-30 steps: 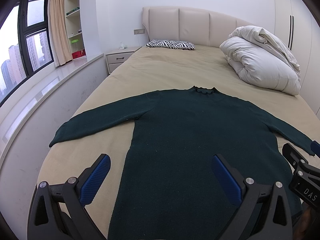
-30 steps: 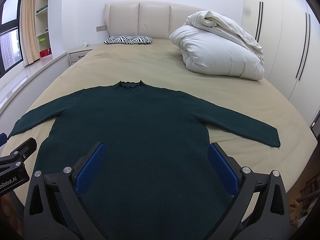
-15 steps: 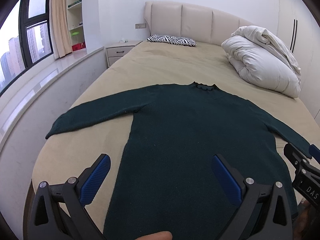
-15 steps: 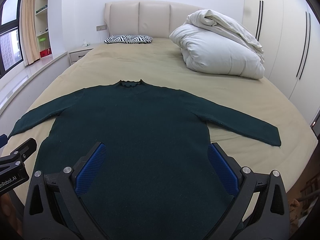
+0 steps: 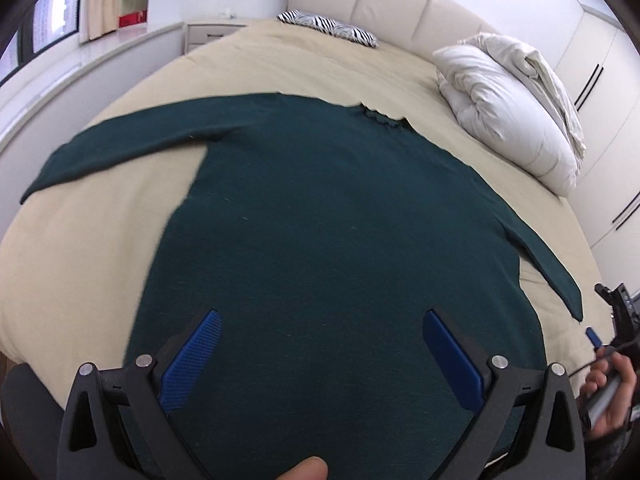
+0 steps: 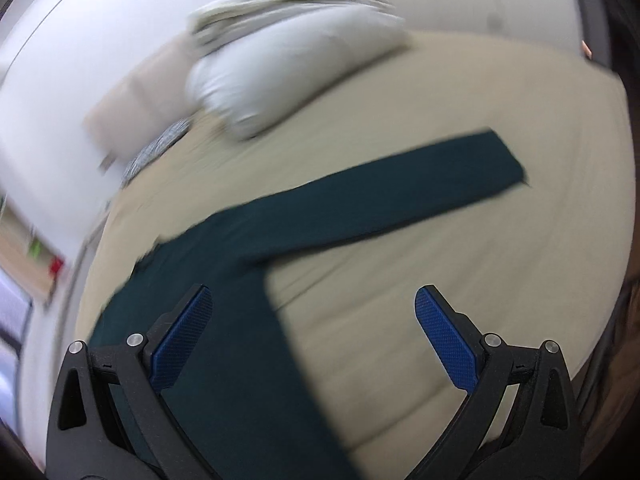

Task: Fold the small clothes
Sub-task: 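Grasp the sweater sleeve cuff with the right gripper and lift it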

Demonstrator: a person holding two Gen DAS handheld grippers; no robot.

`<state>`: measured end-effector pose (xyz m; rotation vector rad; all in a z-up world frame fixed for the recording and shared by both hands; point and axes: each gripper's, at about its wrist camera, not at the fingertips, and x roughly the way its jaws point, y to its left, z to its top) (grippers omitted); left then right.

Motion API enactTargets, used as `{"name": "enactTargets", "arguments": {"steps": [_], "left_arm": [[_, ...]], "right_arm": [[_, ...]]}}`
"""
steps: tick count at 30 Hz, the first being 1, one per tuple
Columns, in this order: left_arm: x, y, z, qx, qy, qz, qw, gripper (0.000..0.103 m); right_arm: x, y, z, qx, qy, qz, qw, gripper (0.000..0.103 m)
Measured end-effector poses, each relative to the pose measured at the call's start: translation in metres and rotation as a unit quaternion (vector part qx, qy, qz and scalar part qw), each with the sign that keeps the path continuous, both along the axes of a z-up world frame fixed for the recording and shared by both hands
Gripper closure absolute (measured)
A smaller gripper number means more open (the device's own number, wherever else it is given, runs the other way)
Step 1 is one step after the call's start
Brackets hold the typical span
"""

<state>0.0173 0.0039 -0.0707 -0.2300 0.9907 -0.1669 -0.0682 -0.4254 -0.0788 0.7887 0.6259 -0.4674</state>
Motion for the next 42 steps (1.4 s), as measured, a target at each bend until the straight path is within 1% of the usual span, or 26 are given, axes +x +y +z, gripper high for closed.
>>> {"name": "enactTargets", "arguments": {"steps": [2,3,4,5,6,7,9,12,14,15,16,17,18,19,20,21,22,24,26,28,30,32,35,37,38,42], "left_arm": [[0.005,-0.006,-0.003,0.004,0.008,-0.001,1.0000,0.000],[0.008,-0.009,-0.003,0.002,0.010,-0.002,0.9999,0.000],[0.011,-0.012,-0.004,-0.003,0.010,-0.002,0.9999,0.000],[0.014,-0.014,-0.006,-0.009,0.009,0.000,0.9999,0.000],[0.018,-0.017,-0.008,-0.014,0.008,0.001,0.9999,0.000],[0.021,-0.018,-0.009,-0.018,0.008,0.003,0.9998,0.000],[0.029,-0.023,-0.012,-0.027,0.002,0.005,0.9996,0.000],[0.038,-0.033,-0.015,-0.044,-0.014,-0.010,0.9989,0.000],[0.044,-0.039,-0.018,-0.041,-0.003,-0.027,0.9988,0.000],[0.048,-0.042,-0.019,-0.037,0.008,-0.036,0.9986,0.000],[0.051,-0.043,-0.020,-0.035,0.016,-0.044,0.9983,0.000],[0.054,-0.042,-0.021,-0.033,0.021,-0.049,0.9981,0.000],[0.056,-0.040,-0.021,-0.031,0.023,-0.049,0.9981,0.000],[0.057,-0.038,-0.021,-0.029,0.025,-0.048,0.9981,0.000],[0.058,-0.034,-0.022,-0.031,0.027,-0.048,0.9980,0.000],[0.059,-0.029,-0.024,-0.036,0.028,-0.049,0.9977,0.000],[0.061,-0.024,-0.026,-0.047,0.030,-0.050,0.9972,0.000],[0.064,-0.014,-0.029,-0.074,0.033,-0.049,0.9955,0.000],[0.067,-0.004,-0.030,-0.092,0.029,-0.045,0.9943,0.000],[0.070,0.001,-0.030,-0.099,0.023,-0.042,0.9940,0.000],[0.074,0.008,-0.029,-0.107,0.018,-0.039,0.9933,0.000],[0.077,0.017,-0.026,-0.114,0.011,-0.034,0.9928,0.000],[0.080,0.034,-0.020,-0.118,-0.002,-0.021,0.9927,0.000],[0.083,0.047,-0.018,-0.120,-0.009,-0.010,0.9927,0.000],[0.084,0.052,-0.018,-0.120,-0.011,-0.004,0.9926,0.000],[0.088,0.077,-0.016,-0.120,-0.021,0.018,0.9924,0.000]], "right_arm": [[-0.012,-0.053,-0.027,0.059,-0.010,-0.047,0.997,0.007],[-0.016,-0.074,-0.040,0.085,-0.013,-0.062,0.994,0.013],[-0.019,-0.094,-0.053,0.107,-0.009,-0.075,0.991,0.019],[-0.022,-0.110,-0.063,0.119,-0.005,-0.084,0.989,0.021],[-0.022,-0.124,-0.072,0.128,-0.003,-0.092,0.987,0.023],[-0.024,-0.137,-0.079,0.135,-0.005,-0.099,0.986,0.029],[-0.026,-0.157,-0.086,0.145,-0.013,-0.107,0.984,0.035],[-0.019,-0.179,-0.092,0.140,-0.027,-0.106,0.984,0.035],[-0.012,-0.192,-0.098,0.139,-0.031,-0.102,0.984,0.035],[-0.006,-0.193,-0.098,0.140,-0.033,-0.101,0.984,0.037],[-0.003,-0.198,-0.100,0.138,-0.034,-0.100,0.985,0.045],[0.003,-0.200,-0.100,0.139,-0.032,-0.101,0.985,0.050],[0.009,-0.207,-0.101,0.143,-0.030,-0.101,0.984,0.062],[0.015,-0.208,-0.100,0.145,-0.026,-0.100,0.984,0.079],[0.016,-0.212,-0.101,0.145,-0.019,-0.102,0.984,0.084],[0.030,-0.210,-0.096,0.141,-0.014,-0.104,0.984,0.088],[0.035,-0.207,-0.093,0.134,-0.010,-0.103,0.986,0.093],[0.041,-0.201,-0.082,0.108,0.000,-0.098,0.989,0.095],[0.048,-0.187,-0.066,0.080,0.005,-0.083,0.993,0.095],[0.072,-0.165,-0.040,0.038,0.010,-0.049,0.998,0.096],[0.100,-0.135,-0.016,0.002,0.012,-0.003,1.000,0.096],[0.139,-0.090,0.010,-0.040,0.015,0.059,0.997,0.096],[0.190,-0.008,0.036,-0.081,0.011,0.151,0.985,0.096],[0.215,0.048,0.043,-0.099,0.006,0.202,0.974,0.096],[0.230,0.083,0.044,-0.107,0.005,0.234,0.966,0.096],[0.266,0.188,0.031,-0.122,0.015,0.315,0.941,0.096]]}}
